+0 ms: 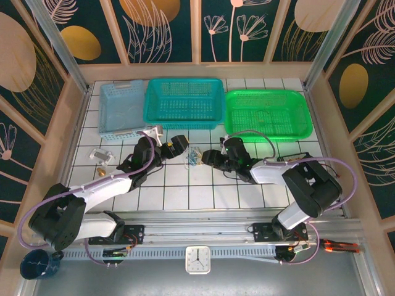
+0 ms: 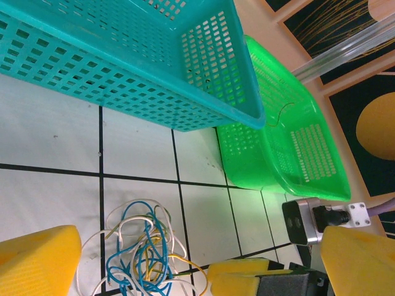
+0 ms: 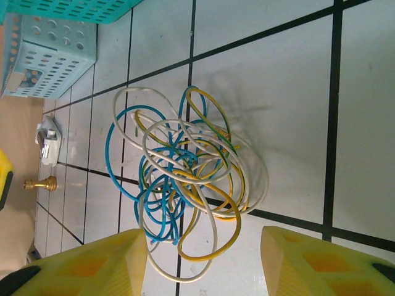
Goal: Untangle the cables
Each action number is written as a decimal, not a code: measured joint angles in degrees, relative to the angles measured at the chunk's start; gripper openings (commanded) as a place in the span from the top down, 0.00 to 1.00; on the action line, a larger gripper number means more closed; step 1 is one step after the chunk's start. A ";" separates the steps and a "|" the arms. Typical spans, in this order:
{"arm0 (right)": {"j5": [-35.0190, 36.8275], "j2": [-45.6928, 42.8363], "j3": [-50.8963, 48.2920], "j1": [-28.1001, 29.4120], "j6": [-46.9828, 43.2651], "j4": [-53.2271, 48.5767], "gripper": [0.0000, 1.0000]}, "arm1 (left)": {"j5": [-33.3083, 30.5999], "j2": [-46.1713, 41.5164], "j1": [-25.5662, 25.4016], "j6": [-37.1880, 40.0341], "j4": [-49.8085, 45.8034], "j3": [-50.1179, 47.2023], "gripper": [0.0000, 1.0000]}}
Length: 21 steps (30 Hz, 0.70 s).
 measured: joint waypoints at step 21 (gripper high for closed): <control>-3.72 1.66 7.32 0.33 -2.27 -0.26 1.00 | -0.26 0.00 0.00 0.11 0.35 -1.46 0.01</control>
